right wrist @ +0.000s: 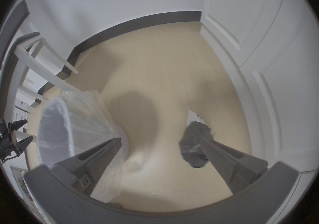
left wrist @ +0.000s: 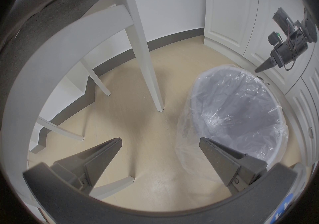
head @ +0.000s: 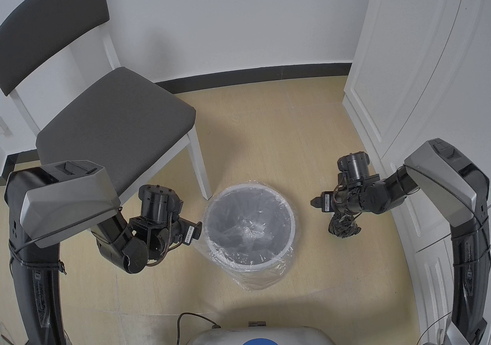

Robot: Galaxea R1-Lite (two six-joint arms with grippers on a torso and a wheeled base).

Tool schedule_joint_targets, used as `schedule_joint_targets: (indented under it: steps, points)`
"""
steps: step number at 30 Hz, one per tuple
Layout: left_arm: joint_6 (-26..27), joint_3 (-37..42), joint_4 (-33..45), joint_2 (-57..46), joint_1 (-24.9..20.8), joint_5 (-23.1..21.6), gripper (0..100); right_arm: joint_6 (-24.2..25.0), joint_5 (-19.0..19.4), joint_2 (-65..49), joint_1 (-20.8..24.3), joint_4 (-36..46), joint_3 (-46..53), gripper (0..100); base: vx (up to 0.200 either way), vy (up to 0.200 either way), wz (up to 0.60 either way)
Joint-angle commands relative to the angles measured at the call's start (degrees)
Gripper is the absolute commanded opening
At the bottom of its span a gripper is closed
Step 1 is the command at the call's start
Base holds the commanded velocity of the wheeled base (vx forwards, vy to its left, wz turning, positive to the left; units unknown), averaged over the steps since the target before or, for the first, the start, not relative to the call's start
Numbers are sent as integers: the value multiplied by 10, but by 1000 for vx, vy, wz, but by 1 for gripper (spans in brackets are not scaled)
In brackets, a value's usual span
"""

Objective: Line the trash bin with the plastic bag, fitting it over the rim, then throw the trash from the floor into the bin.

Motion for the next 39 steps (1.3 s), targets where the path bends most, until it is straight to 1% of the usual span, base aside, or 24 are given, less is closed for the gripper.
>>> schedule_joint_targets:
  steps: [1,7,13,17,22,23,24,34,35,39]
  points:
    - [-1,28,-15,-9,-3,0,100,-13,-1,-28,-38,-3,49,100,0,0,0]
    - [-1,37,-30,-8,-5,0,100,-14,-1,23,-75,-4,27,100,0,0,0]
    - [-1,36,-31,-6,-10,0,100,-11,1,84,-85,-1,-23,100,0,0,0]
    - [-1,37,-31,-6,-12,0,100,-11,2,145,-91,12,-97,100,0,0,0]
    - [-2,38,-31,-8,-10,0,100,-7,-3,206,-94,86,-208,100,0,0,0]
    - [-2,38,-31,-8,-10,0,100,-7,-3,206,-94,86,-208,100,0,0,0]
    - [-2,39,-31,-9,-9,0,100,-6,-7,225,-94,94,-235,100,0,0,0]
    - [-8,39,-38,-6,-10,0,100,-5,-6,232,-94,96,-242,100,0,0,0]
    - [-8,39,-40,-6,-11,0,100,-5,-5,232,-94,96,-242,0,0,0,0]
    - [-8,41,-40,-7,-12,2,100,-5,-5,232,-93,93,-242,0,0,0,0]
